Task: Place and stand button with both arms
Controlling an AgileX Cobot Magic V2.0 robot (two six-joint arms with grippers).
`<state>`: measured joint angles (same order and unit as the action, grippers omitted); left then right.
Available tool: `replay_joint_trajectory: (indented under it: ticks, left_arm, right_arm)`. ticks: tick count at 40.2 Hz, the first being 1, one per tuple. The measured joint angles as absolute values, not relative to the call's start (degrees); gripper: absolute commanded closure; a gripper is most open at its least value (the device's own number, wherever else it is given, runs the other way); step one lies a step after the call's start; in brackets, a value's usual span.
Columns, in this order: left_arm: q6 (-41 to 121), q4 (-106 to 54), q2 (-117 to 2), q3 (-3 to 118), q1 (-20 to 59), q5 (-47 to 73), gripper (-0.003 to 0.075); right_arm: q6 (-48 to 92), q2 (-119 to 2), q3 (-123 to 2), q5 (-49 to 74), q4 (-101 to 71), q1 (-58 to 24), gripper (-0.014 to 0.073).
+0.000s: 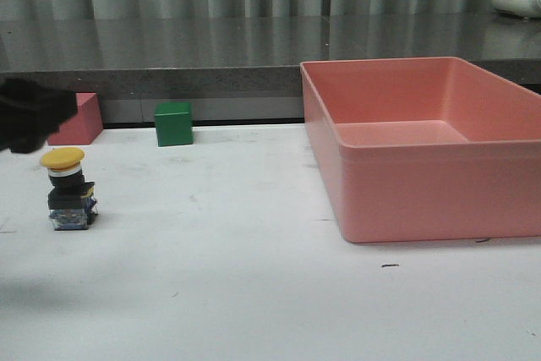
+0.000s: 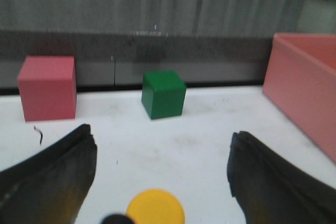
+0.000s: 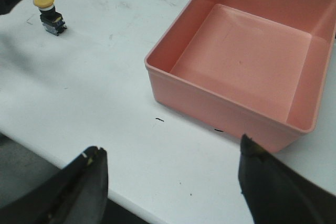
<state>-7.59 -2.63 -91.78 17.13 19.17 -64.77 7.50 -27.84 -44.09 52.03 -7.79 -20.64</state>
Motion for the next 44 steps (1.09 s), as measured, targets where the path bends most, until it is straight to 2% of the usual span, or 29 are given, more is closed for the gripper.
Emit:
replay_joint_trajectory:
  ticks: [4, 15, 25, 31, 44]
  left_arm:
    - [-7.6, -2.6, -83.6, 16.7, 19.2, -59.1, 0.0205]
    - [-6.9, 1.4, -61.3, 21.5, 19.2, -15.7, 0.0205]
    - [-6.8, 2.1, -49.6, 32.0, 19.2, 17.5, 0.0205]
    - [-6.8, 2.2, -46.6, 35.2, 19.2, 27.7, 0.0205]
    - [-6.8, 2.3, -45.5, 35.8, 19.2, 33.5, 0.0206]
  right_arm:
    - [7.5, -27.8, -44.1, 52.0, -7.8, -20.6, 0.0053]
    - [7.5, -27.8, -44.1, 52.0, -7.8, -20.6, 0.0053]
    - [7.5, -27.8, -44.1, 52.0, -7.8, -20.6, 0.0053]
    - [7.5, -27.8, -44.1, 52.0, -7.8, -20.6, 0.0053]
    - [7.5, -27.8, -44.1, 52.0, -7.8, -20.6, 0.0053]
